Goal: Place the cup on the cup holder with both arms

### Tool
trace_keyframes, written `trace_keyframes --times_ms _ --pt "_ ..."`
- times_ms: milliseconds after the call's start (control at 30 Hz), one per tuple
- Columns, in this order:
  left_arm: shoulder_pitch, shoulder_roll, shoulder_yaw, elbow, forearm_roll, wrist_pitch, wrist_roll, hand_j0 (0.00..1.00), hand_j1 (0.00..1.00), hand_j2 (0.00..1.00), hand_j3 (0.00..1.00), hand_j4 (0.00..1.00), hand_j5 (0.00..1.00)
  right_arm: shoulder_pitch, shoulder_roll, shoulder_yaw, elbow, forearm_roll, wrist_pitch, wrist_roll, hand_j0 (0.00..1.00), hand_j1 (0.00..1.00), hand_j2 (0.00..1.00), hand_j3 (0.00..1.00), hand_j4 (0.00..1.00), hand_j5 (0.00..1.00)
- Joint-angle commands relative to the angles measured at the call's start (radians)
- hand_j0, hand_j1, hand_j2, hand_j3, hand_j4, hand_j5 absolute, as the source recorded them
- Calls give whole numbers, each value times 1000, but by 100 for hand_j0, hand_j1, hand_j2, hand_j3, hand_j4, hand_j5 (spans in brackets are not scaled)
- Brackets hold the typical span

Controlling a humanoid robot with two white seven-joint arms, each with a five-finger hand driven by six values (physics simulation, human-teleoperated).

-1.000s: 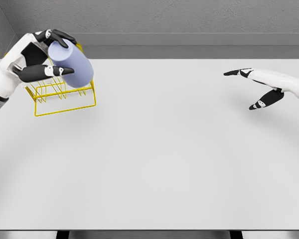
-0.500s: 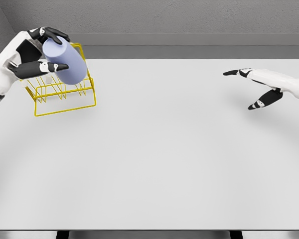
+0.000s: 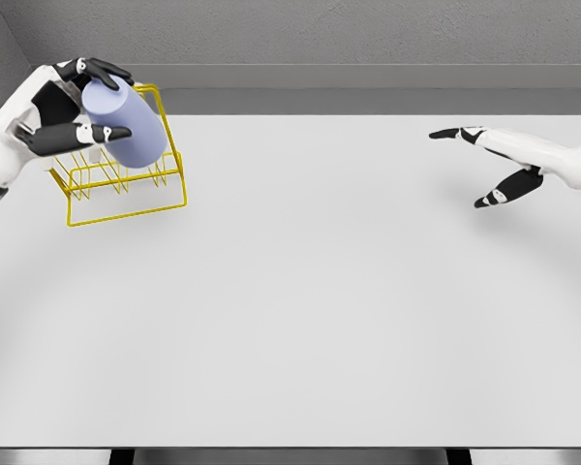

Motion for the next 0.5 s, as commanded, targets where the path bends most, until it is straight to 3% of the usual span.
trace_keyframes --times_ms 0,267,367,467 --pt "0 1 0 2 7 2 0 42 42 42 42 42 42 0 0 -1 0 -7 3 0 100 100 100 100 100 100" --pt "-3 1 0 15 7 2 0 45 45 45 45 45 45 5 3 0 0 -7 3 0 100 100 100 100 100 100" --pt "-3 1 0 12 5 -3 0 77 77 77 77 77 77 5 3 -1 0 -7 3 0 100 100 100 100 100 100" --pt "-3 1 0 12 1 -3 0 99 99 99 99 99 99 5 3 -1 0 -7 3 0 100 100 100 100 100 100"
